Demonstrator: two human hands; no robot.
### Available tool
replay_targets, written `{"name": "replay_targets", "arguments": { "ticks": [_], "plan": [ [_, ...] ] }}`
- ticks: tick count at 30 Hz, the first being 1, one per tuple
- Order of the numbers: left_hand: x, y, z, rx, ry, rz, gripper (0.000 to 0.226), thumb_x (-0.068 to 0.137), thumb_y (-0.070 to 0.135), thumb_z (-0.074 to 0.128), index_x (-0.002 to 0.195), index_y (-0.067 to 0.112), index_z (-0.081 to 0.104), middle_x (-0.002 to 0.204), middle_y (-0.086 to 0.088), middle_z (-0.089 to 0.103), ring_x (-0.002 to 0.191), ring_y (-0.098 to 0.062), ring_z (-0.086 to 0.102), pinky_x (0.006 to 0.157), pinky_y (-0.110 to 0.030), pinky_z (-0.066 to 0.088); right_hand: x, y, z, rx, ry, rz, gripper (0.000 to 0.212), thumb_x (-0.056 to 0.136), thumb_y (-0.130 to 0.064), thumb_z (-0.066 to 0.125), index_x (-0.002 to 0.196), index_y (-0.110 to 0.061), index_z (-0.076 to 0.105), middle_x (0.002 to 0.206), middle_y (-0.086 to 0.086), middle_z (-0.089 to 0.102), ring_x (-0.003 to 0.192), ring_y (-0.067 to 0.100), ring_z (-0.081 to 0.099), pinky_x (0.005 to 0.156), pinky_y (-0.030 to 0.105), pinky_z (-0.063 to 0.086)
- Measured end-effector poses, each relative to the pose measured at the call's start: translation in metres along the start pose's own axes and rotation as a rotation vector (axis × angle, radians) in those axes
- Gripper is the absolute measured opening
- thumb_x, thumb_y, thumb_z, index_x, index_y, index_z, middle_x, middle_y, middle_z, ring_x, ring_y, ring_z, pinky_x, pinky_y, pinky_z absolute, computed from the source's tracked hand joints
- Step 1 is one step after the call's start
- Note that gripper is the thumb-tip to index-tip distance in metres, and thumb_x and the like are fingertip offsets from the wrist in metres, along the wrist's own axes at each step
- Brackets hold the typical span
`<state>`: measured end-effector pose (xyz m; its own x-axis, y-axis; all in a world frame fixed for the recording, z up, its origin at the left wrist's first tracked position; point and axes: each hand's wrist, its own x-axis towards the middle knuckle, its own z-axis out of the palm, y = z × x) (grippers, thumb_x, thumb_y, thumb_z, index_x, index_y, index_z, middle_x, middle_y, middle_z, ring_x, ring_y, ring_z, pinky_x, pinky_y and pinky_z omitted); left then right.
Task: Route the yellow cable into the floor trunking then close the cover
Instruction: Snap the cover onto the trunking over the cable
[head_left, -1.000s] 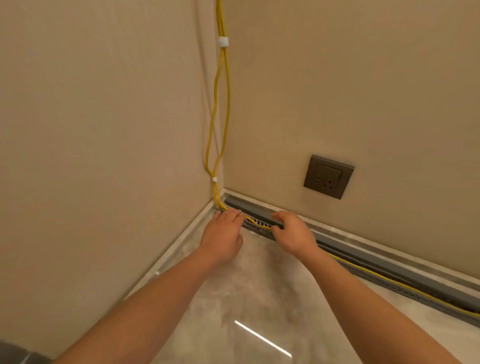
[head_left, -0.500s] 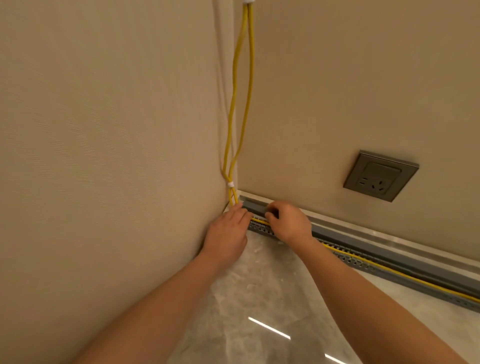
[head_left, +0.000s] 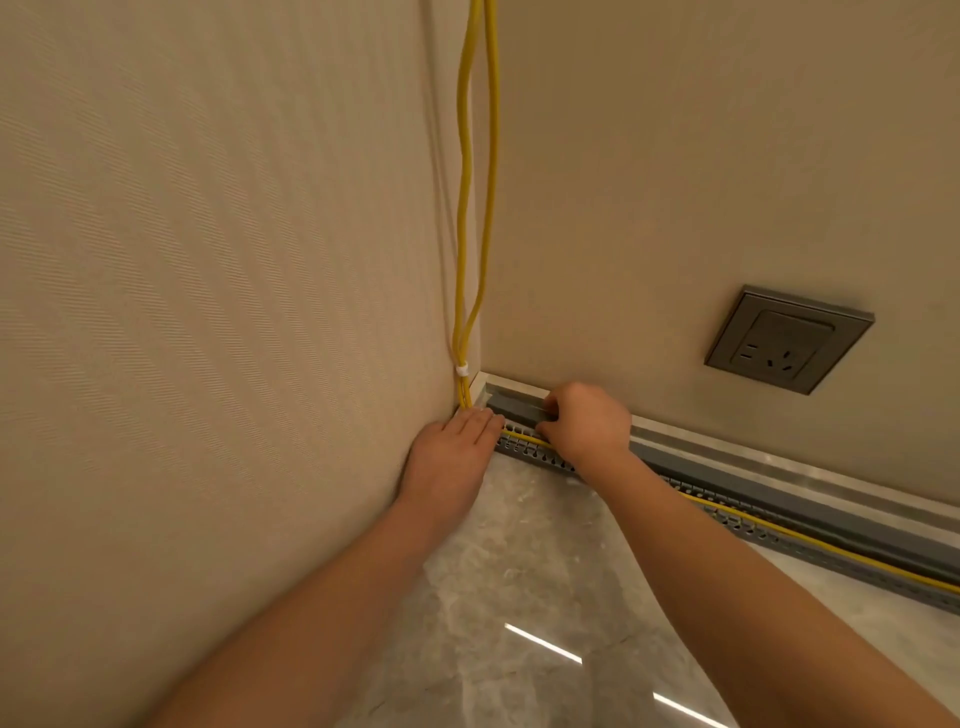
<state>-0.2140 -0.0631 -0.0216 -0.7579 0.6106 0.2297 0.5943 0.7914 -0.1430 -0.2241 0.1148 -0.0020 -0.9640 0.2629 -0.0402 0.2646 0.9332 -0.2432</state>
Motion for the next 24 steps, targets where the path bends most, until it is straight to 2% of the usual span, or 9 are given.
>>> {"name": "replay_targets", "arguments": {
  "ticks": [6, 8, 11, 13, 15, 18, 19, 21, 24],
  "plan": [
    [0.003, 0.000, -0.003, -0.027, 0.059, -0.016, 0.054, 0.052, 0.011, 0.088, 0.104, 0.017, 0.076, 0.104, 0.001, 0.076, 0.095, -0.013, 0.073, 0.063, -0.022, 0.056, -0.009, 0.003, 0.003, 0.155, 0.001, -0.141, 0.033, 0.091, -0.020, 0.055, 0.123, -0.022, 0.060, 0.120, 0.008, 0.064, 0.108, 0.031, 0.060, 0.086, 0.041, 0.053],
    [0.008, 0.001, -0.008, -0.030, 0.069, -0.047, 0.055, 0.048, 0.009, 0.089, 0.100, 0.017, 0.076, 0.086, 0.002, 0.078, 0.074, -0.014, 0.075, 0.051, -0.020, 0.050, -0.010, 0.004, 0.001, 0.170, -0.027, -0.198, 0.037, 0.094, -0.017, 0.049, 0.129, -0.022, 0.058, 0.126, 0.010, 0.060, 0.112, 0.032, 0.057, 0.090, 0.043, 0.050],
    [0.011, 0.005, -0.017, 0.030, 0.077, -0.113, 0.060, 0.041, 0.015, 0.089, 0.099, 0.019, 0.074, 0.059, 0.005, 0.067, 0.039, -0.014, 0.059, 0.036, -0.018, 0.035, -0.012, 0.005, -0.005, 0.129, -0.082, -0.252, 0.036, 0.096, -0.018, 0.044, 0.129, -0.024, 0.058, 0.126, 0.010, 0.062, 0.113, 0.032, 0.057, 0.090, 0.043, 0.050],
    [0.011, 0.006, -0.017, 0.035, 0.093, -0.124, 0.065, 0.040, 0.016, 0.089, 0.103, 0.018, 0.072, 0.069, 0.005, 0.070, 0.037, -0.013, 0.056, 0.036, -0.018, 0.033, -0.014, 0.004, -0.008, 0.107, -0.103, -0.259, 0.036, 0.097, -0.020, 0.042, 0.128, -0.025, 0.059, 0.124, 0.010, 0.064, 0.112, 0.032, 0.058, 0.086, 0.042, 0.051],
    [0.008, 0.006, -0.013, 0.000, 0.075, -0.137, 0.069, 0.050, 0.015, 0.086, 0.115, 0.017, 0.065, 0.103, 0.002, 0.070, 0.043, -0.014, 0.057, 0.040, -0.021, 0.035, -0.017, 0.002, -0.008, 0.086, -0.118, -0.269, 0.035, 0.098, -0.021, 0.041, 0.126, -0.026, 0.061, 0.121, 0.010, 0.066, 0.108, 0.032, 0.059, 0.082, 0.040, 0.051],
    [0.011, 0.004, -0.005, -0.025, -0.018, -0.194, 0.070, 0.082, 0.012, 0.061, 0.145, 0.015, 0.031, 0.156, -0.003, 0.029, 0.070, -0.019, 0.067, 0.056, -0.027, 0.043, -0.020, 0.002, -0.009, 0.059, -0.131, -0.272, 0.034, 0.098, -0.020, 0.038, 0.121, -0.023, 0.064, 0.113, 0.011, 0.068, 0.102, 0.032, 0.060, 0.077, 0.038, 0.050],
    [0.013, 0.004, -0.003, -0.033, -0.026, -0.210, 0.072, 0.086, 0.010, 0.055, 0.149, 0.015, 0.021, 0.161, -0.003, 0.015, 0.078, -0.020, 0.068, 0.061, -0.029, 0.047, -0.021, 0.002, -0.009, 0.049, -0.133, -0.267, 0.033, 0.098, -0.019, 0.038, 0.118, -0.021, 0.065, 0.111, 0.011, 0.069, 0.099, 0.032, 0.061, 0.075, 0.037, 0.049],
    [0.016, 0.004, -0.004, -0.089, -0.033, -0.234, 0.074, 0.088, 0.005, 0.052, 0.150, 0.016, 0.015, 0.163, -0.001, 0.007, 0.089, -0.023, 0.069, 0.069, -0.034, 0.053, -0.022, 0.003, -0.008, 0.033, -0.144, -0.255, 0.031, 0.098, -0.018, 0.038, 0.111, -0.019, 0.067, 0.105, 0.011, 0.069, 0.094, 0.032, 0.061, 0.071, 0.037, 0.049],
    [0.017, 0.004, -0.006, -0.157, -0.040, -0.268, 0.073, 0.089, 0.007, 0.056, 0.149, 0.019, 0.017, 0.160, 0.000, 0.020, 0.092, -0.025, 0.069, 0.069, -0.036, 0.055, -0.025, 0.008, -0.006, 0.038, -0.142, -0.227, 0.030, 0.097, -0.017, 0.039, 0.107, -0.017, 0.067, 0.104, 0.011, 0.069, 0.095, 0.033, 0.061, 0.074, 0.040, 0.053]
  ]
}}
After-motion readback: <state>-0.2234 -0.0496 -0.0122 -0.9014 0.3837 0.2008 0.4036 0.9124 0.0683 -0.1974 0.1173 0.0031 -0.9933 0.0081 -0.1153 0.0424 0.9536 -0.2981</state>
